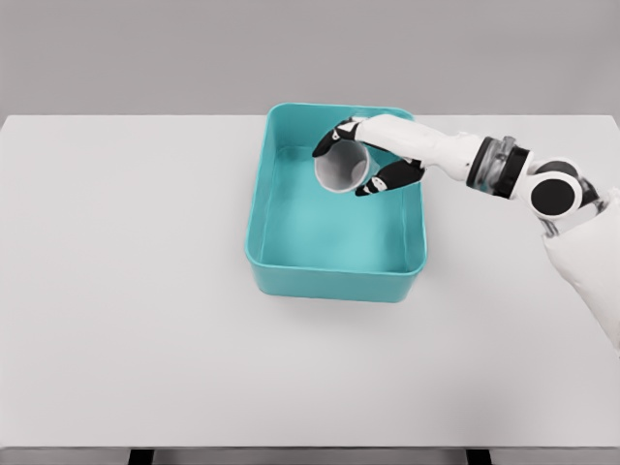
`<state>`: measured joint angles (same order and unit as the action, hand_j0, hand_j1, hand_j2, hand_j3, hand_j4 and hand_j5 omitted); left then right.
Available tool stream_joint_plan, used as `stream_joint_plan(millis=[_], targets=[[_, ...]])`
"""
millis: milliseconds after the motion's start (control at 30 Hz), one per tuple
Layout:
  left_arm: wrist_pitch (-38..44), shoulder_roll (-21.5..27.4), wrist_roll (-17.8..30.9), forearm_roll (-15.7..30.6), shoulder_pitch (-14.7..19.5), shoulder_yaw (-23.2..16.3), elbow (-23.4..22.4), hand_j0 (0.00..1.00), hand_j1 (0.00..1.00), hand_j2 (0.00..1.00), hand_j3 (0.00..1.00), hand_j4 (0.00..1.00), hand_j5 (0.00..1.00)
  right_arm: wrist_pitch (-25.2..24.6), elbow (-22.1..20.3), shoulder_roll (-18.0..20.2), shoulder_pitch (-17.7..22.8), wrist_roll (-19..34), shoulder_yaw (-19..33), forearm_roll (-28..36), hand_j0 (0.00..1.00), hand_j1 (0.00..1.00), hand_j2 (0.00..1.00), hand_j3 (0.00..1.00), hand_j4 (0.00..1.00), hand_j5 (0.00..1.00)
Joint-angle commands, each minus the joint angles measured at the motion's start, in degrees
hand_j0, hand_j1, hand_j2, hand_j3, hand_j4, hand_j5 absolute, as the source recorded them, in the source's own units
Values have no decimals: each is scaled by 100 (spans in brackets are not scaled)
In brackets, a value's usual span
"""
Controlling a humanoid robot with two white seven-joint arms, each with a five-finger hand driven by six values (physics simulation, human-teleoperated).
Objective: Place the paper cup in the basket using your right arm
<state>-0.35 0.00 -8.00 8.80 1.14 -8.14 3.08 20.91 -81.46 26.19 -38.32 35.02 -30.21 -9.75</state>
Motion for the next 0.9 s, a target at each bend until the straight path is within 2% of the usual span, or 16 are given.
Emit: stream_joint_plan(millis=[0,133,167,200,400,467,500,533,600,633,700,733,767,800,867], targets=[[0,0,1,-1,-9,-4,0,100,100,100,100,100,100,-17,-72,-79,-18,-2,-389,-439,68,68,68,68,68,68],[0,0,1,-1,-9,5,0,100,100,100,100,100,100,-69,-124,-97,-53,-2,-460,-1046,68,68,68,68,68,68],[0,0,1,-1,0,-4,0,100,100,100,100,100,100,-333,-168,-96,-53,-2,-460,-1230,74,74,74,74,74,74],[0,0,1,-1,-9,-4,0,100,100,100,100,100,100,-535,-247,-88,-53,-2,-460,-1266,100,100,100,100,100,100],[0,0,1,-1,0,-4,0,100,100,100,100,100,100,-562,-485,-105,-44,-2,-346,-1134,100,100,100,100,100,100],[0,0,1,-1,-9,5,0,100,100,100,100,100,100,-509,-590,-88,-35,-2,-170,-704,100,100,100,100,100,100],[0,0,1,-1,-9,5,0,100,100,100,100,100,100,-492,-695,-53,0,-2,128,-432,100,100,100,100,100,100],[0,0,1,-1,-9,-4,0,100,100,100,100,100,100,-474,-740,-26,44,-2,559,104,100,100,100,100,100,100],[0,0,1,-1,-9,5,0,100,100,100,100,100,100,-132,-713,35,246,-2,1245,1246,100,100,100,100,100,100],[0,0,1,-1,0,-4,0,100,100,100,100,100,100,62,-643,167,430,-2,1710,1844,100,100,100,100,100,100],[0,0,1,-1,0,-4,0,100,100,100,100,100,100,124,-248,308,606,-2,2413,2776,100,100,100,100,100,100],[0,0,1,-1,-9,-4,0,100,100,100,100,100,100,124,-28,299,738,-2,2818,3014,100,100,100,100,100,100],[0,0,1,-1,0,-4,0,100,100,100,100,100,100,124,95,299,1045,-2,3284,3006,100,100,100,100,100,100],[0,0,1,-1,-9,-4,0,100,100,100,100,100,100,124,271,317,1230,-2,3504,2944,100,100,100,100,100,100],[0,0,1,-1,0,-4,0,100,100,100,100,100,100,115,622,308,1529,-2,3513,2251,100,100,100,100,100,100]])
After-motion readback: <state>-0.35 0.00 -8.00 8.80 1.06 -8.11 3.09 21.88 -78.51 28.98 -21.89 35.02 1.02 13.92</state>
